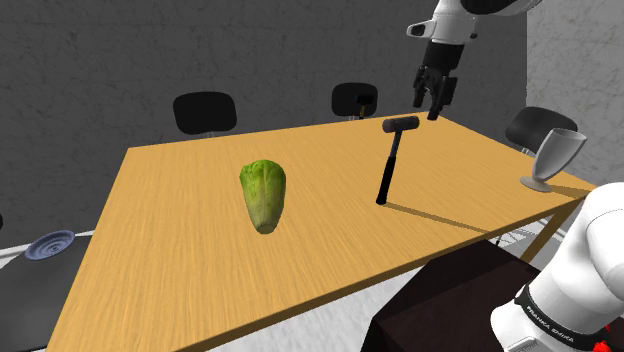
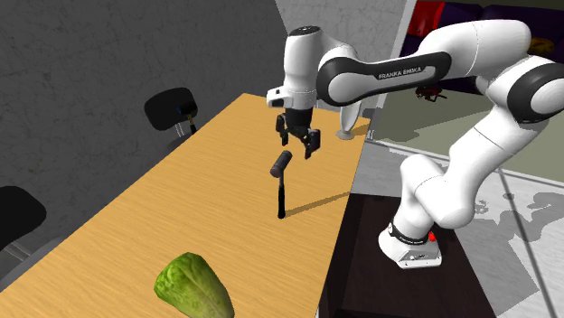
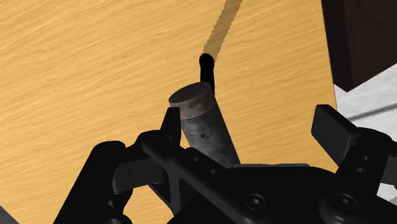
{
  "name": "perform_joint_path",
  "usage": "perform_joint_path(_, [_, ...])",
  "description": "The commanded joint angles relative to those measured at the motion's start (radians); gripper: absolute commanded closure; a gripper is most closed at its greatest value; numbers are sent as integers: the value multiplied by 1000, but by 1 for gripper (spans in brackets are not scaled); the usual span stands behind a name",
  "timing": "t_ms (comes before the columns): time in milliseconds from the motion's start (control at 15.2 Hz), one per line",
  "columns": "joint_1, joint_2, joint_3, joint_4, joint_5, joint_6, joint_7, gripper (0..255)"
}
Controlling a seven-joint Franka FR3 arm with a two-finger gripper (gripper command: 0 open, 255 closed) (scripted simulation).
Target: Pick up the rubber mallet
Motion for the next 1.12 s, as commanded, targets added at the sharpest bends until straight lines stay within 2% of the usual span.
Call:
perform_joint_path(0, [52, 73, -45, 60, -17, 17, -232, 0])
perform_joint_path(66, [74, 108, -62, 88, -19, 28, -329, 0])
perform_joint_path(528, [70, 114, -70, -1, -24, 122, -328, 0])
perform_joint_path(726, [70, 115, -70, -8, -24, 130, -328, 0])
perform_joint_path(792, [70, 115, -70, -8, -24, 130, -328, 255])
perform_joint_path(1056, [70, 115, -70, -8, -24, 130, -328, 255])
